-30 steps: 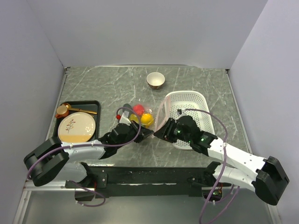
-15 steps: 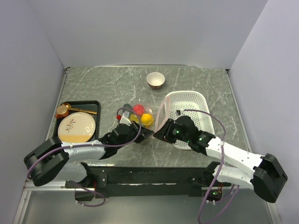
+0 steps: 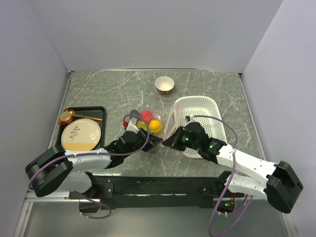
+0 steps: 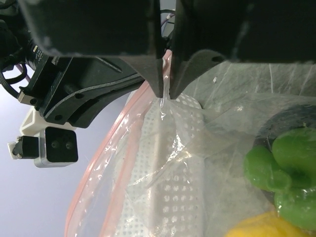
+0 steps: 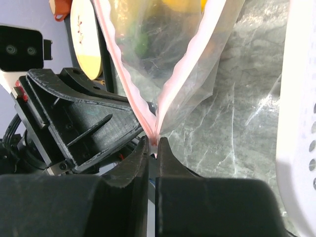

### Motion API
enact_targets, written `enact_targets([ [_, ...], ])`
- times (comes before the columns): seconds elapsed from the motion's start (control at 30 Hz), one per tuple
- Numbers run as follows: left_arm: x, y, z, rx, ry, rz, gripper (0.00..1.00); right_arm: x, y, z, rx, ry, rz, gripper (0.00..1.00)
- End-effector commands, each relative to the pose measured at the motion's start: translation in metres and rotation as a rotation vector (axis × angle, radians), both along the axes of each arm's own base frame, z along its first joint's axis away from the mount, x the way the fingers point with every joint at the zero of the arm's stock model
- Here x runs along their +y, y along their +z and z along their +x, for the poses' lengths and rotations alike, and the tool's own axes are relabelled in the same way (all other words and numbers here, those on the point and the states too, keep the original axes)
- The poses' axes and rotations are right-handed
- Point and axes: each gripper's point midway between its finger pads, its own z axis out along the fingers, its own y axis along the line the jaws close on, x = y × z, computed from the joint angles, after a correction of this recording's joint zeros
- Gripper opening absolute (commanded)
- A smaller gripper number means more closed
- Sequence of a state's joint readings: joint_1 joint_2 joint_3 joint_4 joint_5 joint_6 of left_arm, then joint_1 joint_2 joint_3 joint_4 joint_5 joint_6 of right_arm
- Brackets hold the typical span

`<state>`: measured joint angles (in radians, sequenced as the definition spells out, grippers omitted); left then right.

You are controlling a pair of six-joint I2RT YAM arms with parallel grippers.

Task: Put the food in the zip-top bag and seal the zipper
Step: Zip the zipper food storage bag at the center of the board.

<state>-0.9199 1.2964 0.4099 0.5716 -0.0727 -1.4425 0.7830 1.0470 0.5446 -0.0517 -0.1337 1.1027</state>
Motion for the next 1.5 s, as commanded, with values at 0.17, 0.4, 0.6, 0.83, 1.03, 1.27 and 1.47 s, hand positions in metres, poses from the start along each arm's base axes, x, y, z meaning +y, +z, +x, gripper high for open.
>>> enact_targets([
  [0.17, 0.008, 0.01, -0.009, -0.01, 0.005, -0.081, 0.38, -0.006, 0.04, 0.019, -0.14, -0.11, 0.088, 0.0],
  [0.4, 0.011, 0.008, -0.015, 0.005, 0.006, -0.129, 0.39, -0.003, 0.041, 0.019, -0.139, -0.115, 0.131, 0.0],
  [0.6, 0.014, 0.016, -0.013, -0.009, 0.03, -0.171, 0.41, -0.002, 0.038, 0.017, -0.127, -0.105, 0.135, 0.0],
  [0.83, 0.017, 0.023, -0.009, -0.025, 0.059, -0.197, 0.5, -0.005, 0.037, 0.016, -0.129, -0.112, 0.136, 0.0],
  [1.03, 0.014, 0.025, -0.01, -0.015, 0.05, -0.247, 0.5, -0.005, 0.035, 0.015, -0.122, -0.107, 0.131, 0.0],
  [1.27, 0.018, 0.025, -0.01, -0.016, 0.066, -0.276, 0.48, -0.006, 0.034, 0.015, -0.123, -0.111, 0.126, 0.0],
  [1.47, 0.021, 0.031, -0.006, -0.036, 0.091, -0.27, 0.47, -0.008, 0.033, 0.014, -0.12, -0.117, 0.127, 0.0],
])
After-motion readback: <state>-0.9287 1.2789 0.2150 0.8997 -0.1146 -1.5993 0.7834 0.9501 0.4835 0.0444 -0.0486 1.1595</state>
